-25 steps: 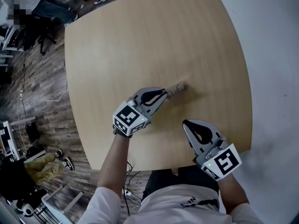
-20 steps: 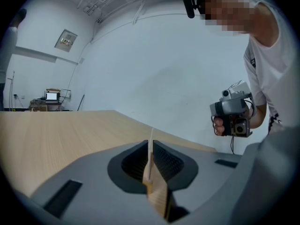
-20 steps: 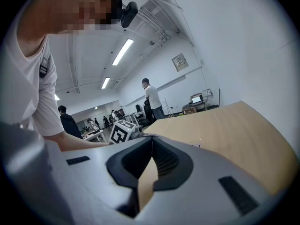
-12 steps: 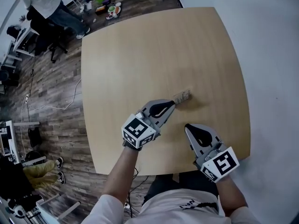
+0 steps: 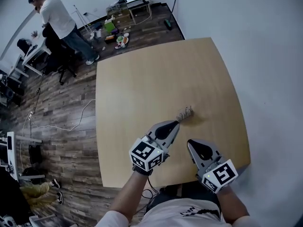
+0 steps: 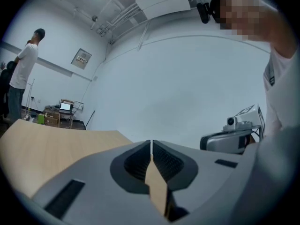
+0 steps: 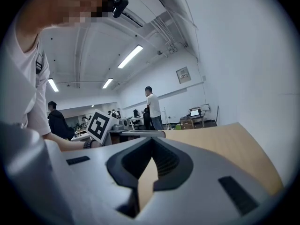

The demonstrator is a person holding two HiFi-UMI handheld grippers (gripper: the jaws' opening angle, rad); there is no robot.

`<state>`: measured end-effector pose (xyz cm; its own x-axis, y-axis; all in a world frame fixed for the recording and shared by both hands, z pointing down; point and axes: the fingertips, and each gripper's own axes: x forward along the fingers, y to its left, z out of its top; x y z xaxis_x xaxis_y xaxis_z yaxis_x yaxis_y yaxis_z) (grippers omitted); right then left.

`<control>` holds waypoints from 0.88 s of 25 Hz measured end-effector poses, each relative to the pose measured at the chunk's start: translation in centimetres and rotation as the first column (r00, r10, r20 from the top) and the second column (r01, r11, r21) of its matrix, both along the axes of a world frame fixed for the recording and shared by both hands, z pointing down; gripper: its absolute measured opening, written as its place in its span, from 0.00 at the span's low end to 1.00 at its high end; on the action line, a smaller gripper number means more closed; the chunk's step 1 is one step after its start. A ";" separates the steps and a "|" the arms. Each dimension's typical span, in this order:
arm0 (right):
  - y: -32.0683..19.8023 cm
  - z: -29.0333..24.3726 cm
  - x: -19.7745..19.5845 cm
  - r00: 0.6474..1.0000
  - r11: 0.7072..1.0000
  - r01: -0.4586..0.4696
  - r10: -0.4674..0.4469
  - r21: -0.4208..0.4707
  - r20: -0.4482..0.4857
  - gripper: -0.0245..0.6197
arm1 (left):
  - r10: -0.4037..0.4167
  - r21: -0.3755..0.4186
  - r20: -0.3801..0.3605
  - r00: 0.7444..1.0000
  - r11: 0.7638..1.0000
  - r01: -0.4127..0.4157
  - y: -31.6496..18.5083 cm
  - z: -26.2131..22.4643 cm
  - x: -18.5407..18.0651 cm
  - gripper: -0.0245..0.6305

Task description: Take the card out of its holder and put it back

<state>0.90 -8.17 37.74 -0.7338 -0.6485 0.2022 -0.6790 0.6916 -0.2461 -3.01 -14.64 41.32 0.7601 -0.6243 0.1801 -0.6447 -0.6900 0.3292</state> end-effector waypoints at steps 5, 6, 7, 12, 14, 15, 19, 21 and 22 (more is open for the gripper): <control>2.6 -2.4 -0.6 0.999 0.999 -0.031 0.031 0.014 0.022 0.06 | -0.012 0.017 -0.019 1.000 1.000 0.013 3.5 -3.8 -0.4 0.08; 3.0 -2.9 -0.7 0.999 0.999 -0.036 0.035 0.023 0.019 0.06 | -0.014 0.026 -0.022 1.000 1.000 0.014 4.2 -4.6 -0.4 0.08; 3.4 -3.4 -0.8 0.999 0.999 -0.039 0.039 0.035 0.012 0.06 | -0.014 0.033 -0.028 1.000 0.999 0.015 4.9 -5.3 -0.5 0.08; 5.8 -6.1 -1.4 0.998 0.996 -0.061 0.062 0.068 -0.010 0.06 | -0.010 0.049 -0.053 0.999 0.999 0.013 8.4 -8.3 -0.9 0.08; 6.5 -6.8 -1.6 0.997 0.994 -0.071 0.071 0.083 -0.009 0.06 | -0.014 0.054 -0.057 0.998 0.998 0.017 9.2 -8.9 -1.2 0.08; 6.8 -7.0 -1.7 0.997 0.993 -0.074 0.075 0.089 -0.008 0.06 | -0.016 0.057 -0.058 0.998 0.998 0.020 9.5 -9.1 -1.4 0.08; 7.9 -7.6 -2.4 0.997 0.992 -0.081 0.082 0.093 -0.003 0.06 | -0.019 0.081 -0.050 0.999 0.996 0.023 10.9 -10.9 -2.2 0.08; 8.5 -8.2 -2.7 0.997 0.992 -0.082 0.083 0.100 -0.009 0.06 | -0.017 0.096 -0.049 0.999 0.995 0.021 11.5 -11.9 -2.4 0.08; 8.8 -8.4 -2.9 0.996 0.991 -0.082 0.084 0.105 -0.012 0.06 | -0.016 0.103 -0.051 0.999 0.994 0.021 11.8 -12.3 -2.6 0.08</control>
